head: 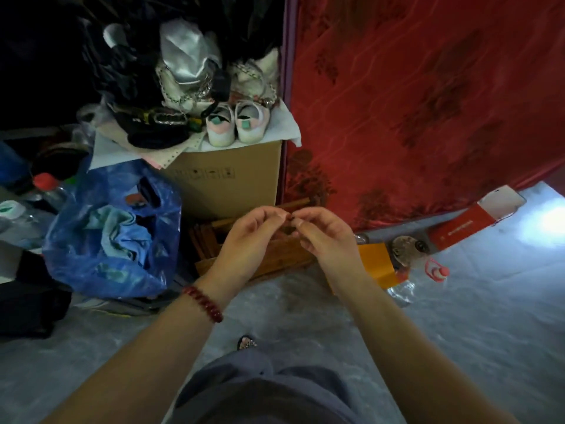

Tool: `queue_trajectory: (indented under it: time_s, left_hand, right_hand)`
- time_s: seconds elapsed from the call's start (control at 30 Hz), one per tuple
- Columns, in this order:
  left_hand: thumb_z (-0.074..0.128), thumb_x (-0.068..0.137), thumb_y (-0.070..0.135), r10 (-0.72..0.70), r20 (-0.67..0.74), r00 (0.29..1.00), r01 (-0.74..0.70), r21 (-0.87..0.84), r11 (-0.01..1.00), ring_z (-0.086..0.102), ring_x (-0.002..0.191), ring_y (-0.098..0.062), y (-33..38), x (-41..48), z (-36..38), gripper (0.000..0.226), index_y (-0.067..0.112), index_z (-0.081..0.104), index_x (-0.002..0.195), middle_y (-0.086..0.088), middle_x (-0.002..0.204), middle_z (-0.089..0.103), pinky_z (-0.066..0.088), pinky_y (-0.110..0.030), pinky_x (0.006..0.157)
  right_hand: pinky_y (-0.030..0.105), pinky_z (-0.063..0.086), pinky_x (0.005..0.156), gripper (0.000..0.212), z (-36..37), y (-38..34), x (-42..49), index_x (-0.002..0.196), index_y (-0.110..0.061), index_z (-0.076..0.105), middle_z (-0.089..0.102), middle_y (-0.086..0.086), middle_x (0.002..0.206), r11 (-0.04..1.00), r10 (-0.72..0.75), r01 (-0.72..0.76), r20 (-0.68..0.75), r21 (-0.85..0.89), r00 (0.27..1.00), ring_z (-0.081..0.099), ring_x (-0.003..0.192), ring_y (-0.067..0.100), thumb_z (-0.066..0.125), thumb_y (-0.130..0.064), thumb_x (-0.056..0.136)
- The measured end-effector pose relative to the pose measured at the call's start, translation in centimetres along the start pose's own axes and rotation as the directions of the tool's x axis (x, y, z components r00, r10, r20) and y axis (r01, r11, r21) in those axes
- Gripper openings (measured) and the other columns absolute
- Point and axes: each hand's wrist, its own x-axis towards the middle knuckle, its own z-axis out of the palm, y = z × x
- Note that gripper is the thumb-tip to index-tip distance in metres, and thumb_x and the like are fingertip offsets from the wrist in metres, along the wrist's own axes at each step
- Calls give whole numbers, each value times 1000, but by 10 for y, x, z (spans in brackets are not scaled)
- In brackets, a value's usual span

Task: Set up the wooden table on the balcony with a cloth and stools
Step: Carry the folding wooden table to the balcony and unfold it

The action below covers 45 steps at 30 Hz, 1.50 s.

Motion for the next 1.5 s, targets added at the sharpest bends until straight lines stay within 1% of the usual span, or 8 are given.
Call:
queue_trajectory:
  time_s: [0.17,0.4,0.6,0.7,0.83,1.0,1.3,1.5]
  left_hand:
    - [49,95,18,17,-34,999,-13,106,994,62,81,3,-1,50,-24,18,14,67,91,6,87,67,47,-9,71]
    - [55,92,26,-69,-124,990,96,228,969,65,93,-15,-24,102,-47,13,25,68,90,2,96,68,50,-32,88]
    - [56,91,29,-74,-73,995,98,422,901,61,90,1,-42,135,-48,12,37,65,93,17,94,67,50,-22,83]
    - [54,91,32,-132,-64,989,146,528,836,57,97,3,-67,160,-47,13,37,62,100,21,102,63,45,-19,83]
    - [53,93,26,-232,-16,973,184,661,727,54,114,-11,-118,198,-39,34,20,57,126,5,125,58,45,-25,93]
    - [53,91,19,-334,-12,943,203,813,546,36,134,-21,-182,238,-35,49,13,43,139,-5,149,34,38,-39,107]
    - [50,94,13,-367,-15,930,176,895,409,43,127,-22,-229,285,-29,45,7,41,137,-3,151,28,41,-32,102]
    - [49,91,4,-368,-101,925,236,909,344,18,142,-25,-253,300,-31,56,18,32,143,0,156,13,36,-41,108]
  right_hand:
    - [11,44,60,20,13,10,51,81,-20,66,63,-8,70,998,67,-66,41,-18,997,57,64,0,60,-3,88]
    - [22,46,73,18,6,34,124,80,-29,67,66,-10,78,964,188,-177,38,-201,981,61,79,7,64,-13,88]
    - [5,44,67,8,-1,51,169,93,-24,67,65,-15,89,918,194,-126,147,-375,970,59,78,-10,63,-18,90]
    - [13,43,80,17,-10,78,194,106,-26,62,62,-14,105,812,250,-99,189,-575,950,57,102,2,60,-20,90]
    - [21,41,90,36,-21,112,231,126,-23,55,56,-8,129,642,369,-55,245,-765,897,49,122,10,58,-22,90]
    - [18,37,84,40,-27,155,262,131,-20,52,55,-5,133,586,391,-37,242,-810,888,51,121,12,57,-22,91]
    - [22,39,87,49,-34,216,305,138,-19,44,48,2,141,485,470,24,284,-874,836,49,125,20,56,-24,91]
    - [37,29,114,68,-36,249,316,146,-15,30,14,0,157,259,518,236,341,-937,784,13,145,21,56,-18,84]
